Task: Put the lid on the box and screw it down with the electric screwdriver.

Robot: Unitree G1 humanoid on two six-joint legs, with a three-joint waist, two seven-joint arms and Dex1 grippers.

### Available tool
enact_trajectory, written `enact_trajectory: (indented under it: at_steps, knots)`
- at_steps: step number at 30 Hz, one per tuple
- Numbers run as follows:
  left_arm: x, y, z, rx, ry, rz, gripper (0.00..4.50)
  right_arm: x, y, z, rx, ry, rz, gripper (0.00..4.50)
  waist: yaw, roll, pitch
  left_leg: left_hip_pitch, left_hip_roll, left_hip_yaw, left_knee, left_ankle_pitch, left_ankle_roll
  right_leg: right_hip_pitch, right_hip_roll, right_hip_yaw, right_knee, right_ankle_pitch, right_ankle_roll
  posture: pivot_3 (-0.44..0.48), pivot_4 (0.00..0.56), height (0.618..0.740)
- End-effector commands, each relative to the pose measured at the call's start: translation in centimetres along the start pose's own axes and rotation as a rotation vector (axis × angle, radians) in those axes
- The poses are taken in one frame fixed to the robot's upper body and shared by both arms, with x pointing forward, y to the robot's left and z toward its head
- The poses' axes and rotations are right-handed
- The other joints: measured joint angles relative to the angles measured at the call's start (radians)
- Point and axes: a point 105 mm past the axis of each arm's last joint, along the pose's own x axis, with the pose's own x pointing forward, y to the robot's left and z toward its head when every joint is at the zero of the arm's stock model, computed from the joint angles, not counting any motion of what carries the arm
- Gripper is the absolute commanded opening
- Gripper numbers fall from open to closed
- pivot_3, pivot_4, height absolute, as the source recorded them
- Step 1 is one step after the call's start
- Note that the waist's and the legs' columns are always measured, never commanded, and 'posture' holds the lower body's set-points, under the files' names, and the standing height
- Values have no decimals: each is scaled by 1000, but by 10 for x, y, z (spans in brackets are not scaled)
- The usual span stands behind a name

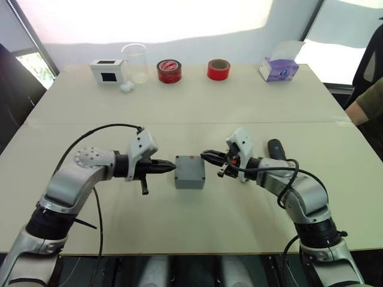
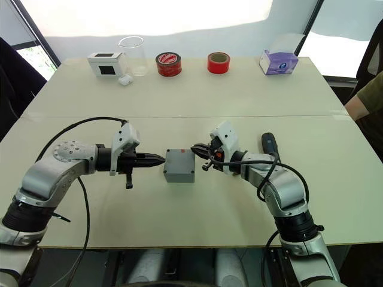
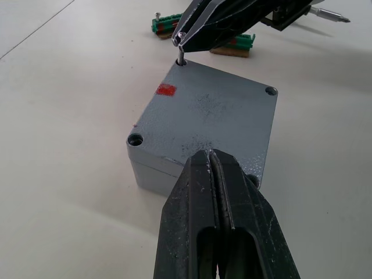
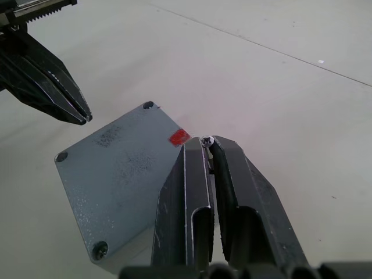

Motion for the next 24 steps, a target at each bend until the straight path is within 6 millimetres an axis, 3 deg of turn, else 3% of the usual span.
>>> enact_trajectory:
  at_steps: [1,20,24]
  knots:
    - [-2,1,9,39,-17,5,0,-2,0,6,-25,-19,-1,171,0,0,0,0,0,0,0,0,0,0,0,0,0,0,0,0,150,740]
    - [-2,1,9,41,-18,6,0,3,-2,-2,-48,9,-12,171,0,0,0,0,0,0,0,0,0,0,0,0,0,0,0,0,150,740]
    - [-2,1,9,41,-17,5,0,3,-2,-2,-51,10,-14,1282,0,0,0,0,0,0,0,0,0,0,0,0,0,0,0,0,150,740]
